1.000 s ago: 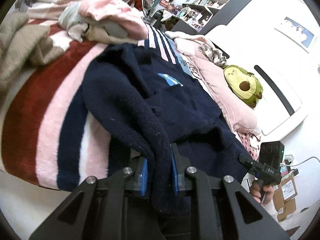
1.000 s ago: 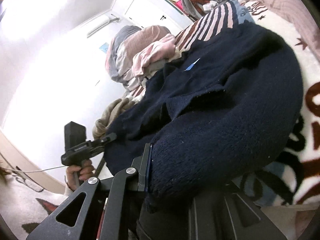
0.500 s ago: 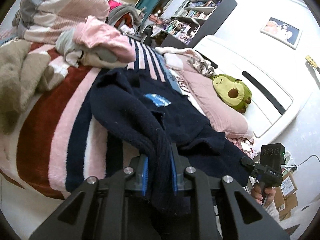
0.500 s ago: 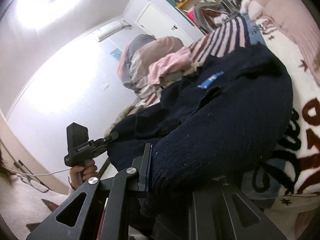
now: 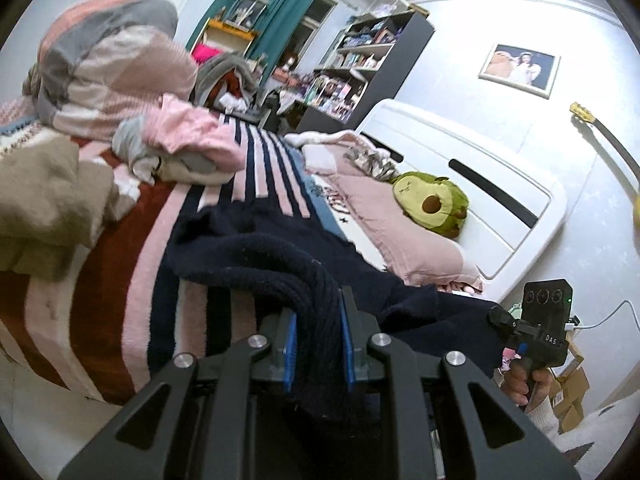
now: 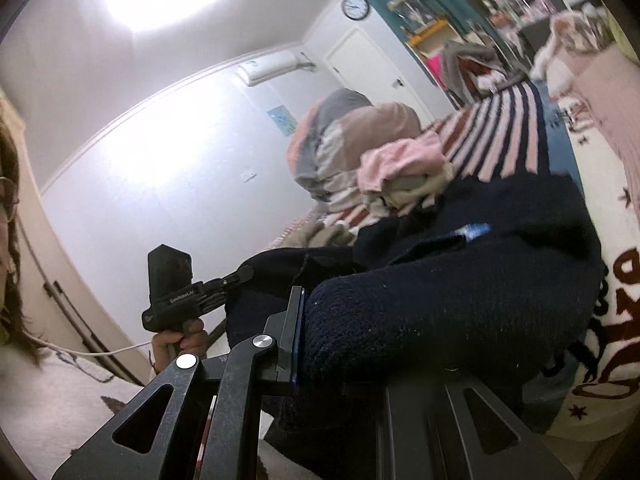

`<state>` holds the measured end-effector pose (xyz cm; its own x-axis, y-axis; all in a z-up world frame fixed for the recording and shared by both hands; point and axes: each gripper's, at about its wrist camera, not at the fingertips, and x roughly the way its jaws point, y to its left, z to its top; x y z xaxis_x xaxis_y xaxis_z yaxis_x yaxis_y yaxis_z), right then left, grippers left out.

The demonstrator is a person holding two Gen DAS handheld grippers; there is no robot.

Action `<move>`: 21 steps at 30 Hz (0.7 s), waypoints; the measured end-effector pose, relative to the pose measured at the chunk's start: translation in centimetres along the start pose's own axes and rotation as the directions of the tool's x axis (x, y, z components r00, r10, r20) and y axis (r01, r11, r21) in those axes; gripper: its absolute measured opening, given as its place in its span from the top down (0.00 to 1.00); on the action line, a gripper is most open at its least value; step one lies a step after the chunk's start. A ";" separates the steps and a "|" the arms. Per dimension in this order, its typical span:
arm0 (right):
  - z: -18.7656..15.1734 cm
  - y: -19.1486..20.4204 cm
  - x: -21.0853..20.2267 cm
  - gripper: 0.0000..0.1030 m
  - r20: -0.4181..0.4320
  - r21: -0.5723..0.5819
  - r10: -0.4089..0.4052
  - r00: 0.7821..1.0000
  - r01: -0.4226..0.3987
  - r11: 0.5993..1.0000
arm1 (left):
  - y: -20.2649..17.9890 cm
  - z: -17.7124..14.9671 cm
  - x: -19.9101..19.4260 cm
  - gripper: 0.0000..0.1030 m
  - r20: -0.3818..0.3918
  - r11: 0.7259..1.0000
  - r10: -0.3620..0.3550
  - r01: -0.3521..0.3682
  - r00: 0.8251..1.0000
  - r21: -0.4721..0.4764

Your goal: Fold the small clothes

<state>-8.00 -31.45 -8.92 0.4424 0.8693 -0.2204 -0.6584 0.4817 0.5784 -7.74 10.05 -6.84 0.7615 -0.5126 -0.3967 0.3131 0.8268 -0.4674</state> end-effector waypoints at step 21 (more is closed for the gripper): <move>7.2 -4.5 2.1 0.92 0.038 0.008 -0.141 0.989 0.140 0.990 | -0.1 7.3 3.9 0.85 0.086 0.995 0.081 -0.086 0.993 0.053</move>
<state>0.24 -32.55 -6.34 0.5531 0.7882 -0.2698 -0.5850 0.5980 0.5478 -0.65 9.67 -2.57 0.8304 -0.4221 -0.3636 0.2765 0.8788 -0.3889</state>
